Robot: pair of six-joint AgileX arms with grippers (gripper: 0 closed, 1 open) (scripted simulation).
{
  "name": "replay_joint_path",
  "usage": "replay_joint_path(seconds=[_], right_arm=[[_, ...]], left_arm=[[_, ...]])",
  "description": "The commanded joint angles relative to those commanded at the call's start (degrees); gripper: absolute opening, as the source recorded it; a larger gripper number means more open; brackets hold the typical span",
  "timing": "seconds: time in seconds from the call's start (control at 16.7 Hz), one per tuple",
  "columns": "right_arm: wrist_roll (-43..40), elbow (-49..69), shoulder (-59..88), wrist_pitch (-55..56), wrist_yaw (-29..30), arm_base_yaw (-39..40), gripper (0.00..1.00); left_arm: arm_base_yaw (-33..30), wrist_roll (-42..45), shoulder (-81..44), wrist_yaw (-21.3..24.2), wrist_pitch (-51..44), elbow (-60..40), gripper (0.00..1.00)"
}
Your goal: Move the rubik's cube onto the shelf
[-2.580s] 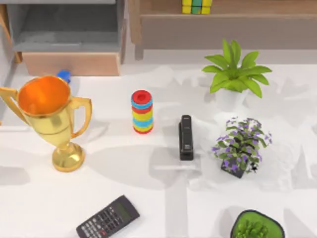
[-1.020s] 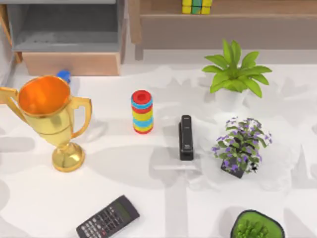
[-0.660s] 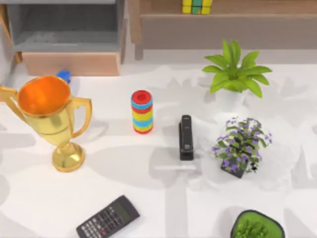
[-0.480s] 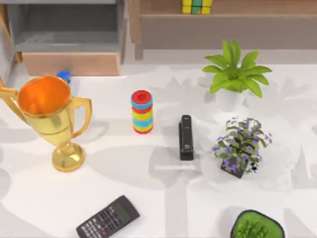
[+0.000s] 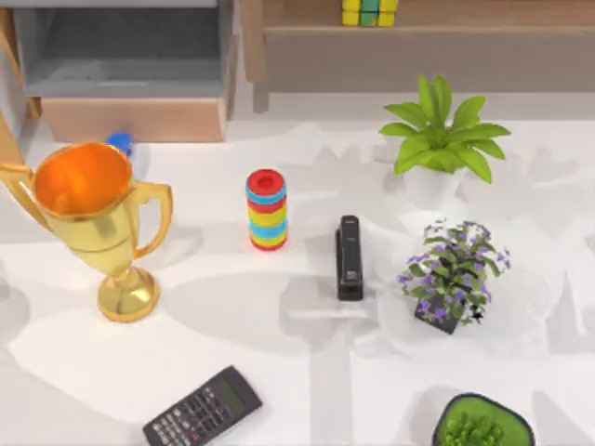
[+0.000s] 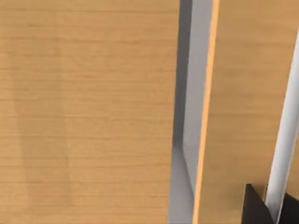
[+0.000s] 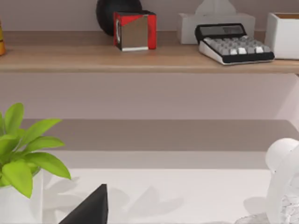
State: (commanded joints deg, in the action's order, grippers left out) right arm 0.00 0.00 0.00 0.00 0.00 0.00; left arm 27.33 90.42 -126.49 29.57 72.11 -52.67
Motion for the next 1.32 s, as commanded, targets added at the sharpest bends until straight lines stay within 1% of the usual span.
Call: replay_joint_path(seconds=[0.24,0.6,1.32], right_arm=[[0.0,0.0,0.0,0.0,0.0,0.0,1.0],[0.0,0.0,0.0,0.0,0.0,0.0,1.0],[0.0,0.0,0.0,0.0,0.0,0.0,1.0]], left_arm=[[-1.2,-0.2,-1.4,-1.2,-1.9,-3.2,0.0],[-1.0,-0.2,-1.6,-1.2,-2.1,-3.4,0.0],[-3.2,-0.2,-5.9,-3.5,-7.0,-12.6,0.0]])
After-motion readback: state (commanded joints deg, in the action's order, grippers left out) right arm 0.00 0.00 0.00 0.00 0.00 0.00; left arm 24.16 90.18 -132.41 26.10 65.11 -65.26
